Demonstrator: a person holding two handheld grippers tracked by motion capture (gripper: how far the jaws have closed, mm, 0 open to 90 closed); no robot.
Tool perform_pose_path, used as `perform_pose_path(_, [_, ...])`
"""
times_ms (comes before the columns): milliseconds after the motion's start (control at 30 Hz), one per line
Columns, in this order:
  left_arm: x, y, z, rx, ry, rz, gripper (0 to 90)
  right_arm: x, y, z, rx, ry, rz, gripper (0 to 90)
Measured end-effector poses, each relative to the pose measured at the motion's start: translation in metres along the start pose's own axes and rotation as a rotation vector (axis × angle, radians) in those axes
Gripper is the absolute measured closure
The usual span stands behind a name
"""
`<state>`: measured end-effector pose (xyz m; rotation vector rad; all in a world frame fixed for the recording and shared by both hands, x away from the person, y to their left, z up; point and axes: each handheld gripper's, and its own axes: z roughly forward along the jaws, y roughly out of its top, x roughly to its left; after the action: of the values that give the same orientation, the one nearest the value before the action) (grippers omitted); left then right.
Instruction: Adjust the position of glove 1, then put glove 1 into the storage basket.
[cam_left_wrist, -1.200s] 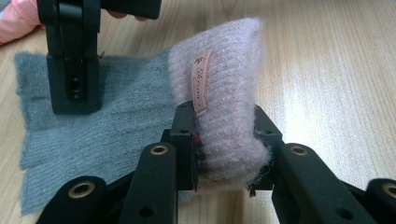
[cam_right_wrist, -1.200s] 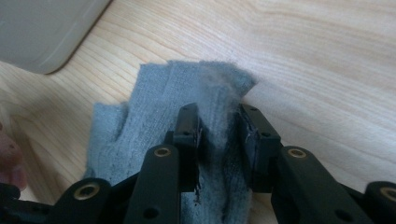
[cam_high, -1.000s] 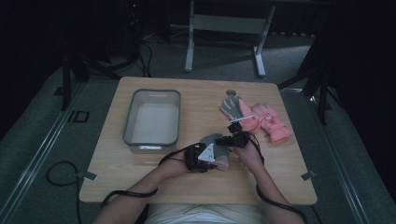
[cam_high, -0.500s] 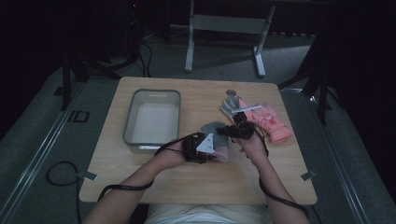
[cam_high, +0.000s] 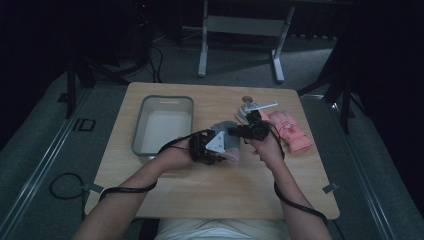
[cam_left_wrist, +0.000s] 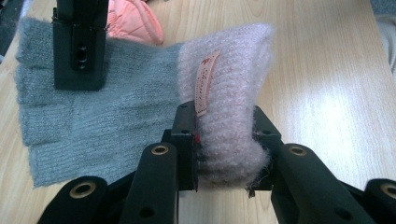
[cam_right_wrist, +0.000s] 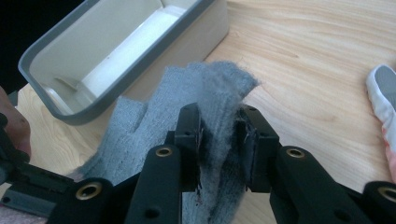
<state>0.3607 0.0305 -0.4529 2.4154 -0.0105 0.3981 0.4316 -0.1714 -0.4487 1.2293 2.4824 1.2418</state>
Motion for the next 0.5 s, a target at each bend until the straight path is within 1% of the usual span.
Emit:
perform_pose_path(33, [0.001, 0.000, -0.002, -0.001, 0.001, -0.006, 69.7, 0.001, 0.002, 0.000, -0.002, 0.001, -0.003, 71.3])
perform_pose_path(100, [0.004, -0.001, -0.008, 0.011, 0.010, 0.002, 69.7, 0.003, 0.006, 0.001, -0.003, 0.001, -0.006, 71.3])
perform_pose_path(367, [0.007, -0.006, -0.018, 0.024, 0.019, -0.007, 69.7, 0.011, 0.016, 0.008, -0.002, 0.010, -0.022, 71.4])
perform_pose_path(400, [0.009, -0.008, -0.021, 0.033, 0.021, -0.007, 69.7, 0.014, 0.021, 0.012, 0.000, 0.013, -0.028, 71.4])
perform_pose_path(433, [0.010, -0.009, -0.023, 0.031, 0.023, -0.010, 69.7, 0.014, 0.021, 0.012, 0.000, 0.013, -0.028, 71.4])
perform_pose_path(467, [0.011, -0.011, -0.026, 0.037, 0.028, -0.013, 69.7, 0.019, 0.027, 0.016, -0.002, 0.012, -0.041, 71.4])
perform_pose_path(500, [0.012, -0.012, -0.028, 0.036, 0.031, -0.015, 69.7, 0.019, 0.027, 0.016, -0.002, 0.012, -0.041, 71.4])
